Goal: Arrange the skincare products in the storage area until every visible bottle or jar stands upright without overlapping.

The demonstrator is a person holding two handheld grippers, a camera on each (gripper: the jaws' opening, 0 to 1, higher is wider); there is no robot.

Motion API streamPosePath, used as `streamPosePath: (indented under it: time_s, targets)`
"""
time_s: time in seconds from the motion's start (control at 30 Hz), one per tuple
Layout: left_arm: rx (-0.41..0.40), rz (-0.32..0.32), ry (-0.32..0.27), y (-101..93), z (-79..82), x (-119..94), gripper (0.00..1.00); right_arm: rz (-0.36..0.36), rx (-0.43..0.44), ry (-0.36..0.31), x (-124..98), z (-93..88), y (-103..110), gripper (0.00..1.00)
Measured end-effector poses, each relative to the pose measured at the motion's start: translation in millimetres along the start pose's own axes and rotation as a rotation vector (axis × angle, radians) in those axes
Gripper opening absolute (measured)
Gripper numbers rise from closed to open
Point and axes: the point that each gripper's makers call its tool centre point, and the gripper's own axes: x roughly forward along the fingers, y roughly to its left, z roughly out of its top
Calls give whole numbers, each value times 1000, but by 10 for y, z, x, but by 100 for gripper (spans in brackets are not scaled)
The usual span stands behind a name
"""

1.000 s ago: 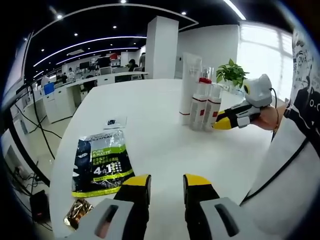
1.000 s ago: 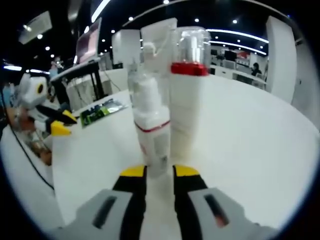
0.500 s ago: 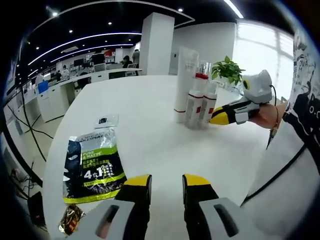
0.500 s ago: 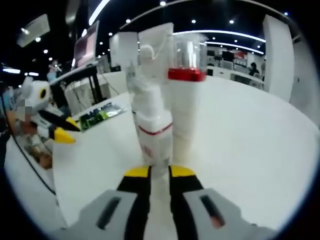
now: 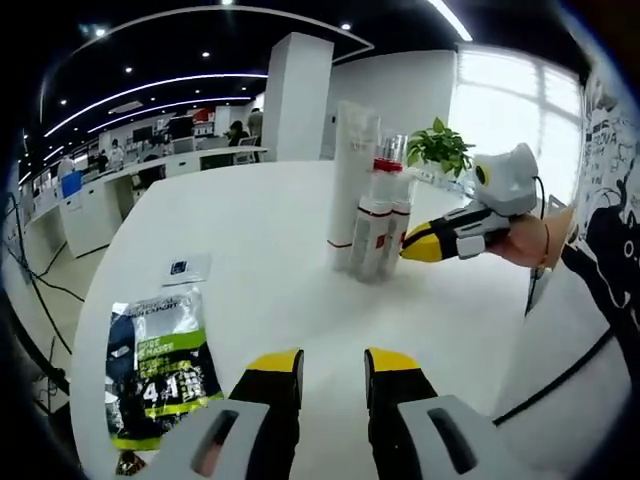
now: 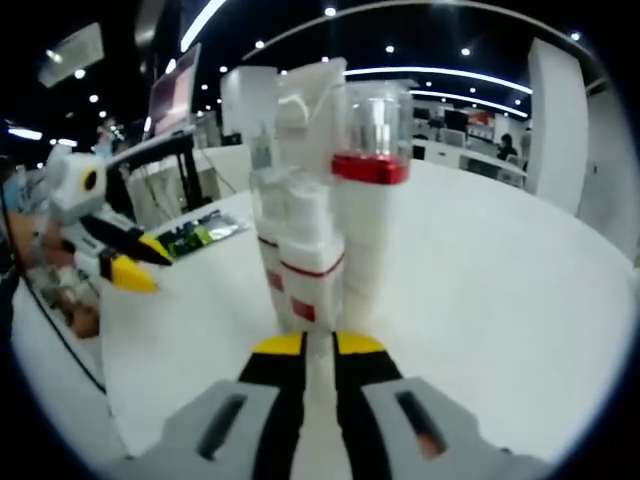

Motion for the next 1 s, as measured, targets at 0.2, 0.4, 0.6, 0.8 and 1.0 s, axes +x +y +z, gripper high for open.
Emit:
streamPosePath:
  time_s: [0.2,0.4,0.6,0.8,1.0]
  targets:
    - [105,-81,1,-249,294,330,25,-16,6,1,-5,10,-2,9]
    - [176,-138,13,-347,476,623,25,-11,10,31,22,-36,45,10]
    - [211,-174,17,-403,585,769,25,-26,44,7,23,50,46,11]
    - [231,-179,27,-375,607,829,24,-32,51,7,55,74,44,12]
    - [229,-184,34,-382,580,814,24,-25,45,0,42,84,45,12]
